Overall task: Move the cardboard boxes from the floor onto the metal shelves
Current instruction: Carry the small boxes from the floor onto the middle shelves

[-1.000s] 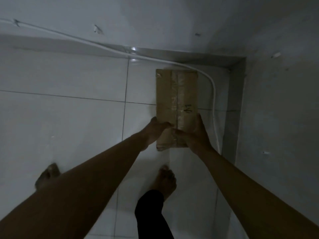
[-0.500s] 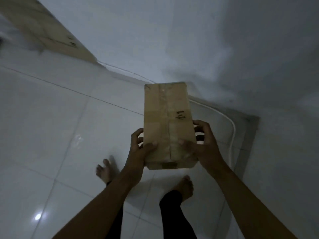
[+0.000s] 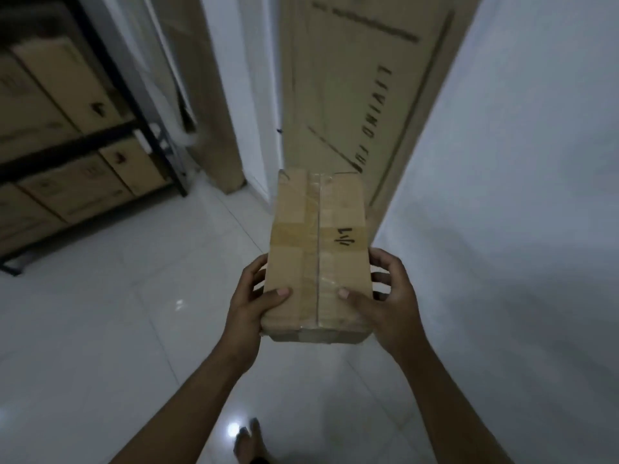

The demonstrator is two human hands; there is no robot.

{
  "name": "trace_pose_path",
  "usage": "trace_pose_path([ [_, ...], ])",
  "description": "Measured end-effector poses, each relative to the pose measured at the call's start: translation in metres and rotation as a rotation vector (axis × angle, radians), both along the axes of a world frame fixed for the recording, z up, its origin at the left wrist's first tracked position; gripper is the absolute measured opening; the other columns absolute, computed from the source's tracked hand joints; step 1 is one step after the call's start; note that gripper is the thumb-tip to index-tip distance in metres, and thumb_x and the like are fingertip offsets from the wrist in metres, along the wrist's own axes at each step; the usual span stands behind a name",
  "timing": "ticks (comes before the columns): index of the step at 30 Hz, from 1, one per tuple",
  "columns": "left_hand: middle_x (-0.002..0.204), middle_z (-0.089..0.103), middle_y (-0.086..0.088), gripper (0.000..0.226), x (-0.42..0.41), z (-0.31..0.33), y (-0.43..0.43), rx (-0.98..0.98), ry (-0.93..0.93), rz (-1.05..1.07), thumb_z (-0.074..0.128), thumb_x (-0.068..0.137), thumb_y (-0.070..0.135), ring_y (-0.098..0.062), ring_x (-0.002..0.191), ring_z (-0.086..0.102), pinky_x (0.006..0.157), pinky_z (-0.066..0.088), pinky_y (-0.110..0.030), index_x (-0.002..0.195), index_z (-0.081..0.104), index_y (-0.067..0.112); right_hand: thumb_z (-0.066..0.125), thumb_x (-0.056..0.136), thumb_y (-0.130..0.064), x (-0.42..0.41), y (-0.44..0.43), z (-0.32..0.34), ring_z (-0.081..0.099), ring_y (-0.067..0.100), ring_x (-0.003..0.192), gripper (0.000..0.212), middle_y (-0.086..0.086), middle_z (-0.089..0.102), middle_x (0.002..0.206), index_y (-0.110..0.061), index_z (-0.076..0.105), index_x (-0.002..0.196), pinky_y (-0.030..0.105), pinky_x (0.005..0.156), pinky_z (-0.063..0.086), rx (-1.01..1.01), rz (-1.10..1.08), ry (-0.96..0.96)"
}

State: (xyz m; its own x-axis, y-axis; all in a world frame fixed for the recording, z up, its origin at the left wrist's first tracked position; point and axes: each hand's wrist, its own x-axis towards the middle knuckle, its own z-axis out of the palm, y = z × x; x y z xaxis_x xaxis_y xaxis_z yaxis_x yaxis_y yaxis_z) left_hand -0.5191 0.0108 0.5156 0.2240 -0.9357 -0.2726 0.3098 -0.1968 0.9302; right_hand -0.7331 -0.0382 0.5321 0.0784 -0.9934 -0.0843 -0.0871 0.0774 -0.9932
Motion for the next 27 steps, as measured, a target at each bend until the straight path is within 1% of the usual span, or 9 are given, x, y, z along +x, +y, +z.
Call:
trace_pose_path([
  [3,0.123,0.066,0.009,0.067,0.083,0.059,-0.013,-0.102,-0.012,0.115,0.08,0.061,0.038,-0.025,0.111,0.067,0.08,0.058,-0.044,0.126,0.063,0.04,0.091,0.063,-0.023,0.091,-0.041,0.063,0.062,0.011,0.112,0.072,-0.007,0.064,0.126,-0.031,0.057,0.127,0.031,0.081,0.059,-0.1,0.025,-0.078],
  [5,0.124,0.066,0.006,0.067,0.138,0.096,-0.018,-0.17,-0.033,0.189,0.08,0.06,0.037,-0.028,0.113,0.065,0.086,0.057,-0.05,0.125,0.063,0.039,0.088,0.064,-0.024,0.153,-0.062,0.102,0.065,0.012,0.104,0.06,-0.007,0.067,0.118,-0.031,0.062,0.118,0.027,0.076,0.059,-0.175,0.047,-0.151],
  [9,0.123,0.068,0.004,0.073,0.229,0.16,-0.019,-0.318,-0.074,0.33,0.08,0.058,0.033,-0.027,0.112,0.066,0.078,0.056,-0.036,0.128,0.062,0.032,0.084,0.067,-0.024,0.262,-0.087,0.167,0.063,0.01,0.08,0.036,-0.007,0.07,0.098,-0.023,0.066,0.098,0.029,0.068,0.056,-0.318,0.118,-0.246],
  [11,0.121,0.069,0.005,0.072,0.268,0.188,-0.021,-0.391,-0.108,0.381,0.08,0.058,0.032,-0.026,0.112,0.066,0.076,0.056,-0.033,0.128,0.063,0.031,0.084,0.071,-0.02,0.307,-0.098,0.193,0.055,0.011,0.068,0.028,-0.003,0.061,0.08,-0.016,0.059,0.083,0.032,0.064,0.049,-0.395,0.148,-0.301],
  [15,0.121,0.069,0.003,0.067,0.331,0.232,-0.029,-0.507,-0.187,0.523,0.08,0.059,0.033,-0.028,0.114,0.065,0.082,0.054,-0.04,0.124,0.065,0.033,0.077,0.078,-0.018,0.382,-0.122,0.234,0.029,0.019,0.054,0.048,0.005,0.031,0.057,-0.016,0.032,0.062,0.028,0.053,0.033,-0.441,0.278,-0.455],
  [18,0.119,0.07,0.001,0.063,0.373,0.261,-0.04,-0.585,-0.259,0.609,0.078,0.061,0.033,-0.029,0.11,0.067,0.078,0.056,-0.036,0.123,0.065,0.033,0.074,0.081,-0.01,0.436,-0.142,0.26,0.025,0.011,0.048,0.054,-0.006,0.026,0.049,-0.023,0.032,0.051,0.023,0.047,0.028,-0.443,0.39,-0.504],
  [20,0.12,0.069,0.001,0.064,0.398,0.282,-0.049,-0.628,-0.317,0.648,0.077,0.063,0.034,-0.03,0.11,0.067,0.075,0.057,-0.033,0.125,0.064,0.032,0.07,0.076,-0.009,0.469,-0.158,0.281,0.029,0.012,0.047,0.049,-0.005,0.029,0.047,-0.024,0.035,0.044,0.025,0.048,0.03,-0.432,0.484,-0.549],
  [23,0.121,0.068,-0.001,0.067,0.435,0.316,-0.061,-0.69,-0.391,0.708,0.077,0.062,0.035,-0.033,0.11,0.066,0.078,0.057,-0.039,0.127,0.062,0.033,0.062,0.066,-0.009,0.519,-0.183,0.32,0.028,0.012,0.042,0.038,-0.004,0.029,0.045,-0.023,0.037,0.041,0.02,0.044,0.028,-0.419,0.604,-0.655],
  [27,0.121,0.068,-0.002,0.07,0.482,0.362,-0.077,-0.746,-0.522,0.769,0.076,0.062,0.037,-0.035,0.108,0.067,0.075,0.058,-0.04,0.13,0.059,0.035,0.059,0.064,-0.009,0.579,-0.218,0.372,0.033,0.012,0.039,0.035,-0.007,0.032,0.042,-0.024,0.038,0.041,0.018,0.042,0.029,-0.426,0.747,-0.791],
])
